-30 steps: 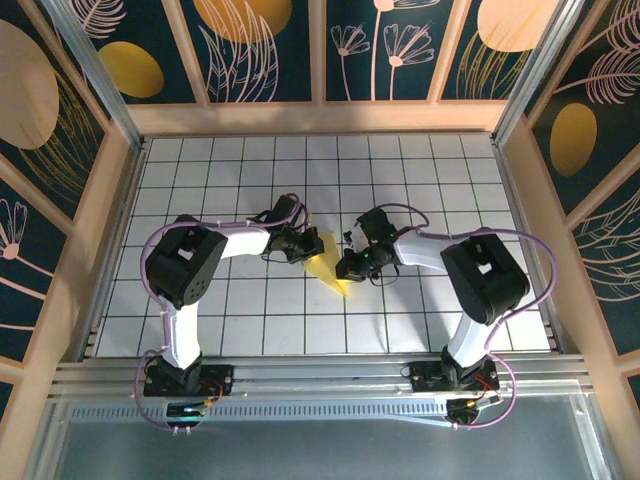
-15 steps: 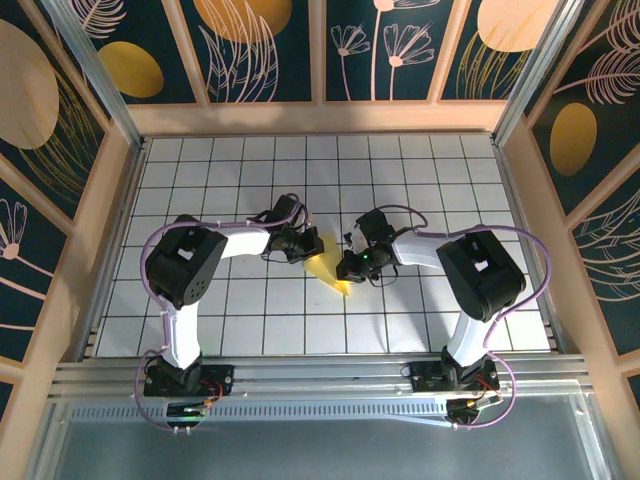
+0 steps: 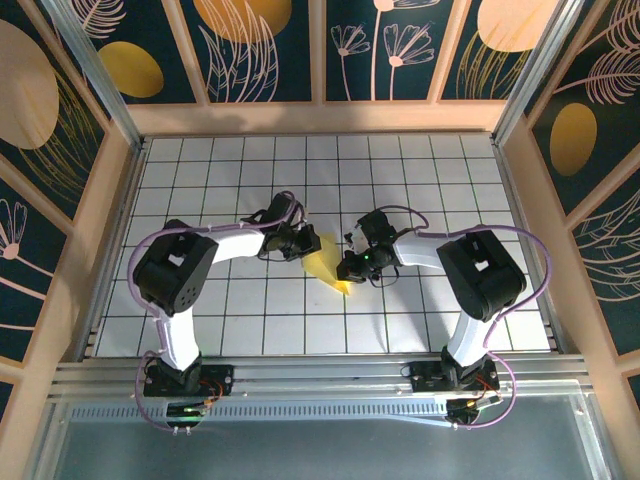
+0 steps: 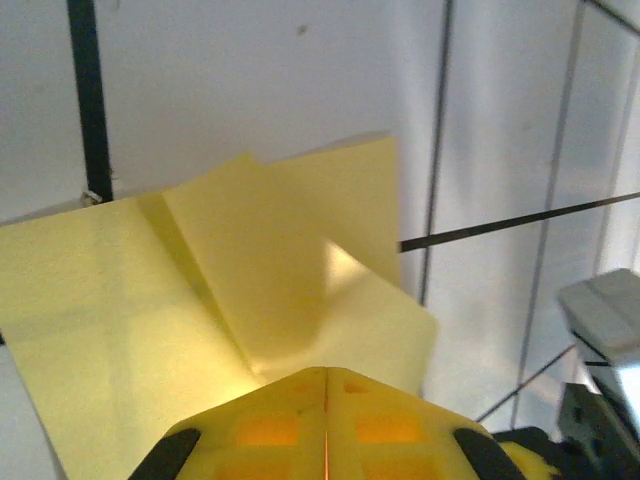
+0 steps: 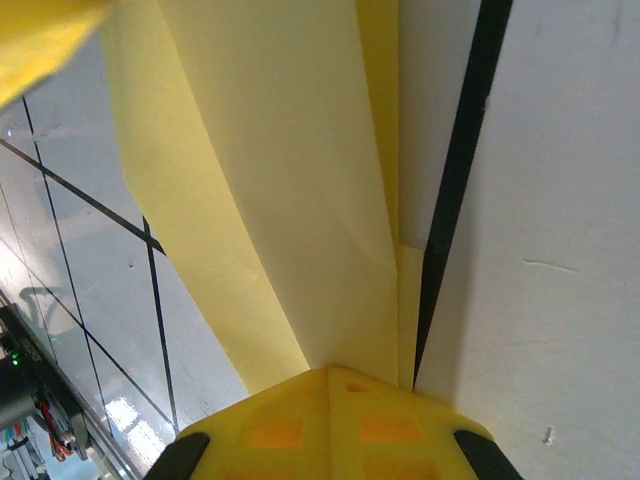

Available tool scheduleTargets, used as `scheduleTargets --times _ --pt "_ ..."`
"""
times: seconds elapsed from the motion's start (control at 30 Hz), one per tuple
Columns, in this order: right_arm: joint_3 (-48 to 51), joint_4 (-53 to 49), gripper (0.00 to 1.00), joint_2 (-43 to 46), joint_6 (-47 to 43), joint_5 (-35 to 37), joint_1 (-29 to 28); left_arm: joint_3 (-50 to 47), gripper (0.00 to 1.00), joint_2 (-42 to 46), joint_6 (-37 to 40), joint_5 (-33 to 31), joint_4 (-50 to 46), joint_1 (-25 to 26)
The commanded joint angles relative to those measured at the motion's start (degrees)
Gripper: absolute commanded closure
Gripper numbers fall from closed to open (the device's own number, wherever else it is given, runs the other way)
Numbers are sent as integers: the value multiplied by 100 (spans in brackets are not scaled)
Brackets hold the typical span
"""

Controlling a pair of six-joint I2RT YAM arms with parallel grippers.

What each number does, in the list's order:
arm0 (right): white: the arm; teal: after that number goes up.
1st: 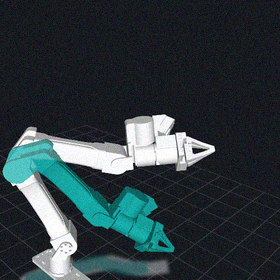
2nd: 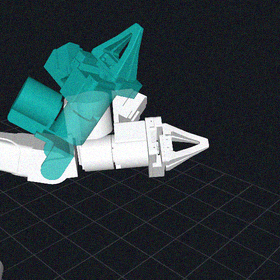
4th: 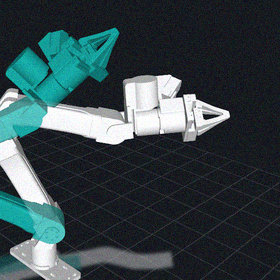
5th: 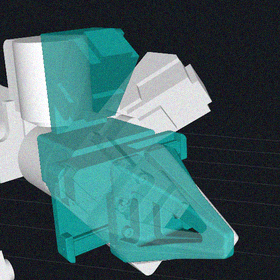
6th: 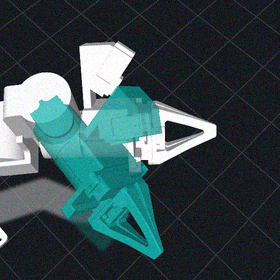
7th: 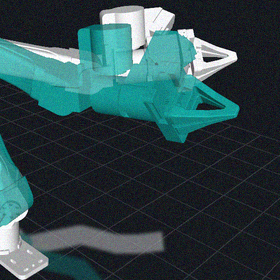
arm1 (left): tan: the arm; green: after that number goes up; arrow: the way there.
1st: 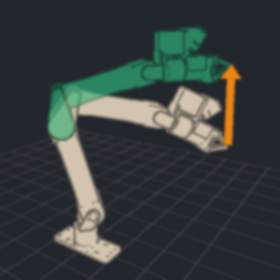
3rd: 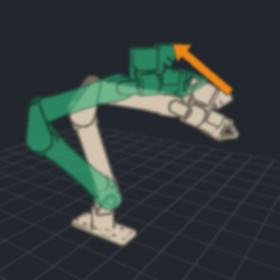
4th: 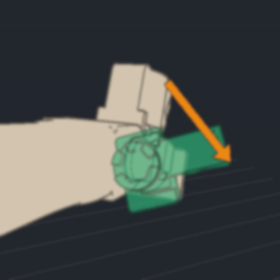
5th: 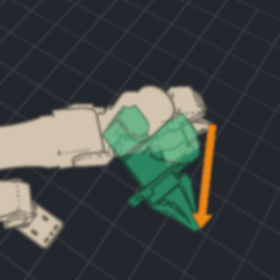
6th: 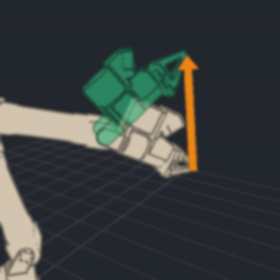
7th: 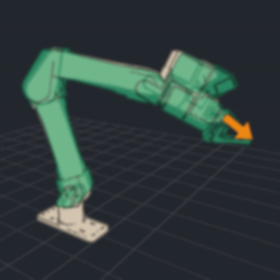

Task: Fold a paper plane with a square sheet of paper (fold left side to right side)
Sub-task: Fourth fold the wing at the center of the table.

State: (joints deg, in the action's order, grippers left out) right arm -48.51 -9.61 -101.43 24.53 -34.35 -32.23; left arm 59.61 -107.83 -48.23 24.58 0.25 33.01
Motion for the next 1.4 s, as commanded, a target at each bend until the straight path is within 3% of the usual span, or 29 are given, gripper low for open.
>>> scheduleTargets --times 0.0,0.4,1.37 --pt "168 -671 100 -334 -106 707 59 -172 93 462 5 45 164 16" --pt "171 -771 100 -299 -64 885 52 -547 98 151 -579 573 761 565" --pt "-22 -1250 100 -475 -223 1286 58 -213 99 -509 -624 100 318 380"
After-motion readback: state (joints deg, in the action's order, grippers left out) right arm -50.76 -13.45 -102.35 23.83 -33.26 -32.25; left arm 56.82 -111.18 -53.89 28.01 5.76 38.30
